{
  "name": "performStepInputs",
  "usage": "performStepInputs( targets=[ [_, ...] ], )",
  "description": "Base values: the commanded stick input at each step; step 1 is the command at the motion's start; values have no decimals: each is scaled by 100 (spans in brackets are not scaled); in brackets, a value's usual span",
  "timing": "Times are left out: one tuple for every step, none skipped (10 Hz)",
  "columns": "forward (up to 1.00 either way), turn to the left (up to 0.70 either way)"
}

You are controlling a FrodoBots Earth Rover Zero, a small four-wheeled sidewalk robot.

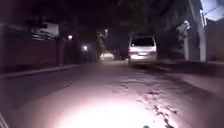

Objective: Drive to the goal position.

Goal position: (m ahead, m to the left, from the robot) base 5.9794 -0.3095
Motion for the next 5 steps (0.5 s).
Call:
performStepInputs(
  targets=[
    [70,0],
    [70,0],
    [70,0],
    [70,0],
    [70,0]
  ],
)
